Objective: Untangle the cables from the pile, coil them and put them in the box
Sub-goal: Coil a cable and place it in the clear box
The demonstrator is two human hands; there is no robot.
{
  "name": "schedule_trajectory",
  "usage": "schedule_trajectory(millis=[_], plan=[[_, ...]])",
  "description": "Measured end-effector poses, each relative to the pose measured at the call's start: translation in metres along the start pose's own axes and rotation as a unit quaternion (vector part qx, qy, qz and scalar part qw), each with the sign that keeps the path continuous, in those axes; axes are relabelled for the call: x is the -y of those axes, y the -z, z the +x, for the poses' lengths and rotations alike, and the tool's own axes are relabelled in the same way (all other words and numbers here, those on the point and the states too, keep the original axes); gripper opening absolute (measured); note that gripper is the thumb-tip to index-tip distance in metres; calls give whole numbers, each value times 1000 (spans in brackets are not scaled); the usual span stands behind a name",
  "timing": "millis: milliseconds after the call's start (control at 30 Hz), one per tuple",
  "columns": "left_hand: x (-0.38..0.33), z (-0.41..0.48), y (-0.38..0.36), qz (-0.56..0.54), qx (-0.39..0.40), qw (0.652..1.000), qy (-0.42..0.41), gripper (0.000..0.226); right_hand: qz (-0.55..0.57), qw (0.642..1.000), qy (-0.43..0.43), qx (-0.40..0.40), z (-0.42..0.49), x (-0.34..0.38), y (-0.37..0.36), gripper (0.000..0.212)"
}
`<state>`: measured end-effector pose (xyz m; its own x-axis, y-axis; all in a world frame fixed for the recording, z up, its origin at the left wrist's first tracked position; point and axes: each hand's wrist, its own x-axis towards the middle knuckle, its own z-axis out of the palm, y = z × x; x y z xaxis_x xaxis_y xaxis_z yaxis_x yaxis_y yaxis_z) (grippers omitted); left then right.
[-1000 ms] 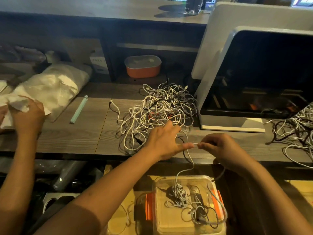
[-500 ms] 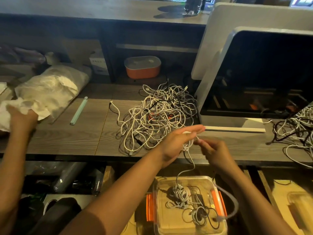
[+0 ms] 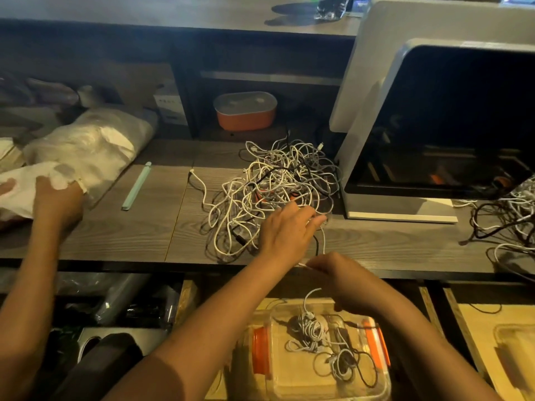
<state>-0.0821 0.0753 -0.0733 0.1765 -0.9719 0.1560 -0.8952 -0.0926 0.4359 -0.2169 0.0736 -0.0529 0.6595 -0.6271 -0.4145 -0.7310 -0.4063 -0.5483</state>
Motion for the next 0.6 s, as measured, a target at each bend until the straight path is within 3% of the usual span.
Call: schedule_trajectory(millis=[100,233,367,500,567,600], plan=[[7,-1,-1,51,46,998,14,58,-104,993,-27,-52,0,-6,8,13],[14,-7,2,47,137,989,-12,99,-69,988,-21,-137,-5,-11,22,18],[11,-17,-1,33,202,979,-13,66,9,986,-5,-169,-10,-17,36,15],[10,-22,-4,119,218,965,-86,33,84,983,-2,-160,-11,-27,39,13],[11,-21,-5,53,258,963,-63,33,119,979,3,-168,-10,-33,37,14],[12,-20,-5,-43,279,959,-23,37,135,975,2,-178,-10,-35,35,13]])
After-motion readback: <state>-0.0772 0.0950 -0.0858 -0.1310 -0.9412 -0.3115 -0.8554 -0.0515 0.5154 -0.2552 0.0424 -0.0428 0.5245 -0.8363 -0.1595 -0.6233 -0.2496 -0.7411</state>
